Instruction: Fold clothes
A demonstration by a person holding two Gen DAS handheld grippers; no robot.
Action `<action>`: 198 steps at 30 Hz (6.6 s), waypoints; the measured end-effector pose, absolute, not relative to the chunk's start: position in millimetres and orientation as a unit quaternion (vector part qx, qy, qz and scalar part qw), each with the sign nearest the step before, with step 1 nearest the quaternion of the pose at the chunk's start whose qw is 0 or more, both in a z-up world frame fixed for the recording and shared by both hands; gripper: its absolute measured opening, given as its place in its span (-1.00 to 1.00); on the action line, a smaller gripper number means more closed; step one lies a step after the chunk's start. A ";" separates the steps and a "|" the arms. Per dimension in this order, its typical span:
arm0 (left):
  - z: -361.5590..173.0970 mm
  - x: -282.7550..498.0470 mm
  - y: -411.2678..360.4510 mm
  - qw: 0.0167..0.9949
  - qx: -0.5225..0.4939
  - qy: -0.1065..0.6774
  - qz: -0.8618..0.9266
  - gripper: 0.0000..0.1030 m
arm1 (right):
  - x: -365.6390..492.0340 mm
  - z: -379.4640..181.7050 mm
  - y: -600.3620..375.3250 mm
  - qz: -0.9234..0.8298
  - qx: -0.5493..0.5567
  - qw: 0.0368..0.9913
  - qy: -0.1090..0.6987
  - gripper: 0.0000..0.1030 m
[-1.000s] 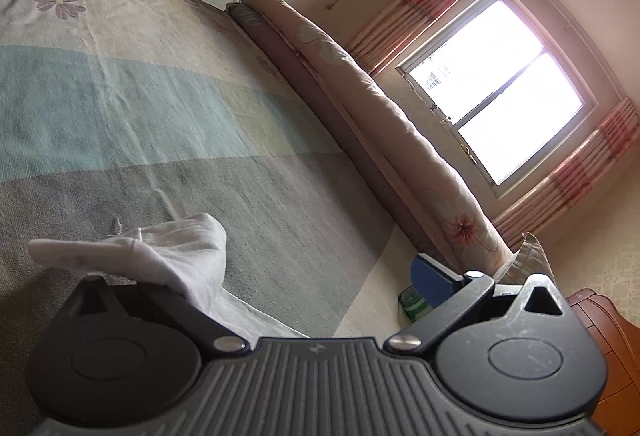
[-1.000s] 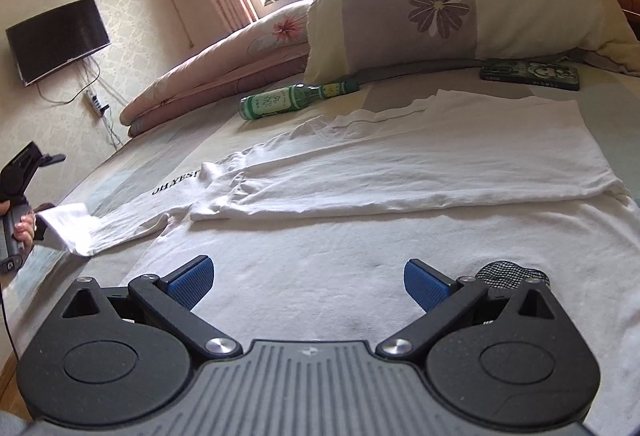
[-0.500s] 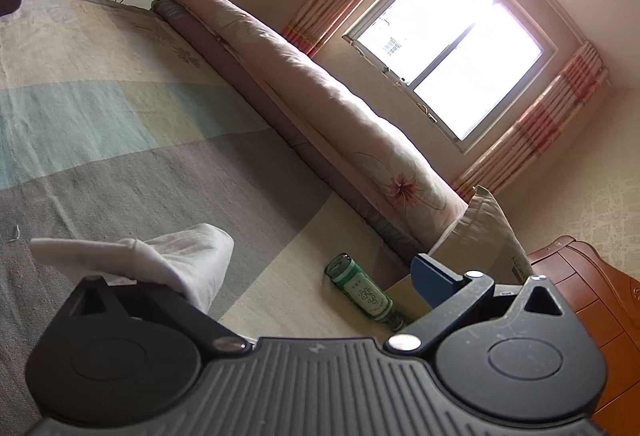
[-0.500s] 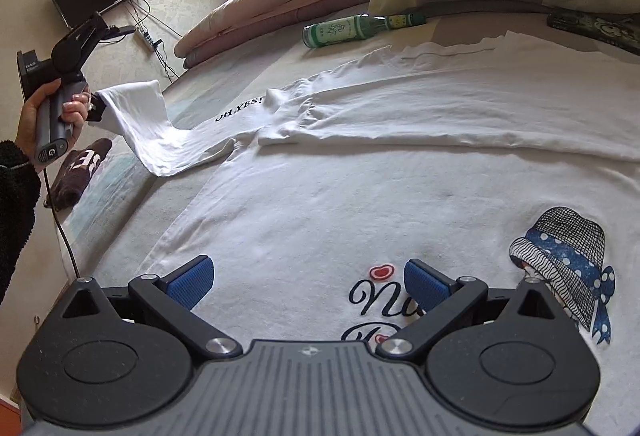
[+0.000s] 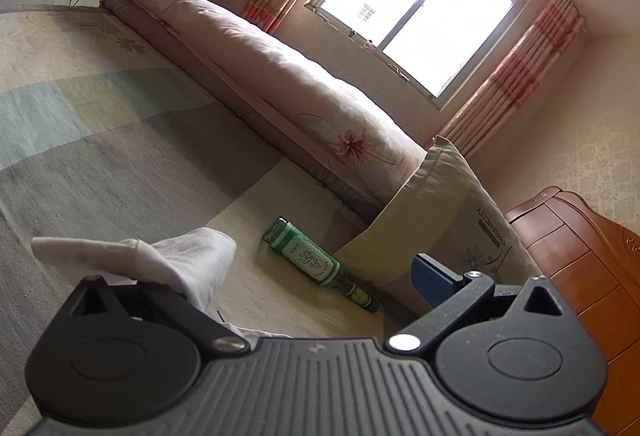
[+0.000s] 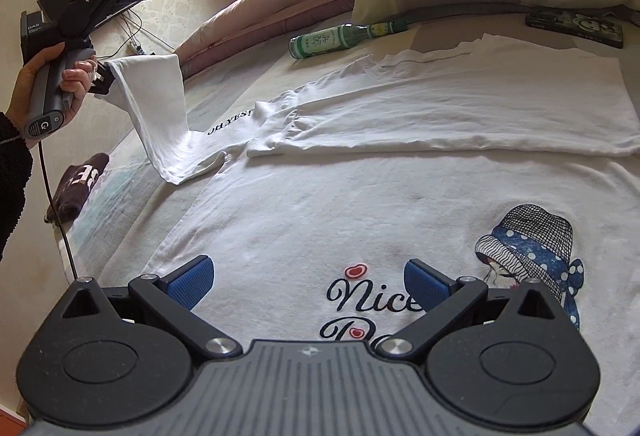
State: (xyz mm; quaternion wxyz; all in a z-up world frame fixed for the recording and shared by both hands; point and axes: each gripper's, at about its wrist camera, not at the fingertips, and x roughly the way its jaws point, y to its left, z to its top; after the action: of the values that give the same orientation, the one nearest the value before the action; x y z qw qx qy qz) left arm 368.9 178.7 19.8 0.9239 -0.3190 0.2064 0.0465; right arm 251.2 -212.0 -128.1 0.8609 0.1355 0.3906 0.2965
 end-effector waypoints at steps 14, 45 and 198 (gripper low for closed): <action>39.2 404.8 89.4 0.931 -0.278 0.239 0.002 0.95 | 248.7 -131.3 -219.2 0.290 0.117 0.855 0.414 1.00; 18.3 457.5 -74.7 0.932 -0.144 0.323 -0.081 0.95 | 247.7 -126.9 -255.1 0.265 0.144 0.864 0.404 1.00; -19.8 434.9 93.0 0.887 -0.126 0.433 -0.102 0.93 | 286.7 -142.2 -247.1 0.134 0.199 0.899 0.366 1.00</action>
State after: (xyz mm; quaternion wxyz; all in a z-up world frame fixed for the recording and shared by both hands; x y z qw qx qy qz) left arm 434.9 93.0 -19.8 0.8867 -0.1263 0.4329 -0.1020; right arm 286.7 -247.1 -142.2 0.8990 0.1995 0.3661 0.1338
